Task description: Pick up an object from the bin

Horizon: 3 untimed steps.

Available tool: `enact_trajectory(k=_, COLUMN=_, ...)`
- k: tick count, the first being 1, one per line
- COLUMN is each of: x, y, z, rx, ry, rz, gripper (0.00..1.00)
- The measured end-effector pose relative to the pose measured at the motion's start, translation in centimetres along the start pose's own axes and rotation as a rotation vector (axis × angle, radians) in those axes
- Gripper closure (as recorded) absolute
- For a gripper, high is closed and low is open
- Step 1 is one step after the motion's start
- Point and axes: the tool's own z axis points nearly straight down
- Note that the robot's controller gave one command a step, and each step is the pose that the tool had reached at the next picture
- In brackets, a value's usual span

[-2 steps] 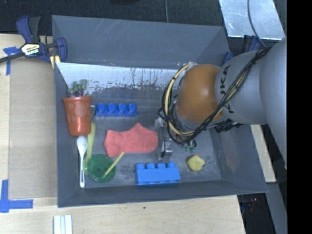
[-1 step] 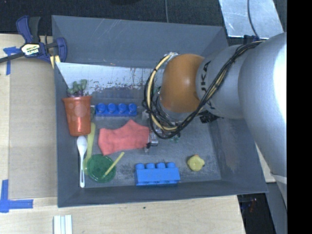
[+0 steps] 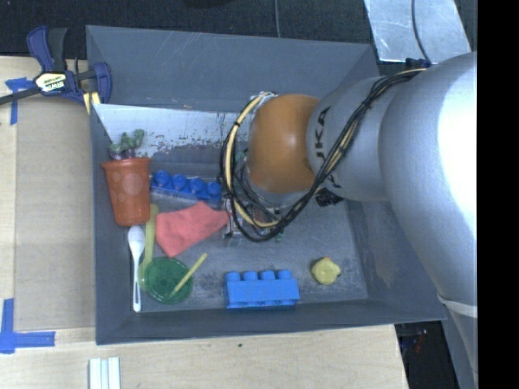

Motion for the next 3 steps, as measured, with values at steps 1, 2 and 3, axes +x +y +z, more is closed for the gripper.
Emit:
enact_trajectory(k=1, x=0.0, y=0.0, z=0.0, rx=0.000, ry=0.000, rz=0.000, gripper=1.00)
enact_trajectory(k=2, x=-0.3, y=0.4, z=-5.4, rx=0.001, ry=0.006, rz=-0.022, gripper=1.00)
enact_trajectory(k=3, x=-2.1, y=1.6, z=-12.4, rx=0.001, ry=0.004, rz=-0.063, gripper=1.00)
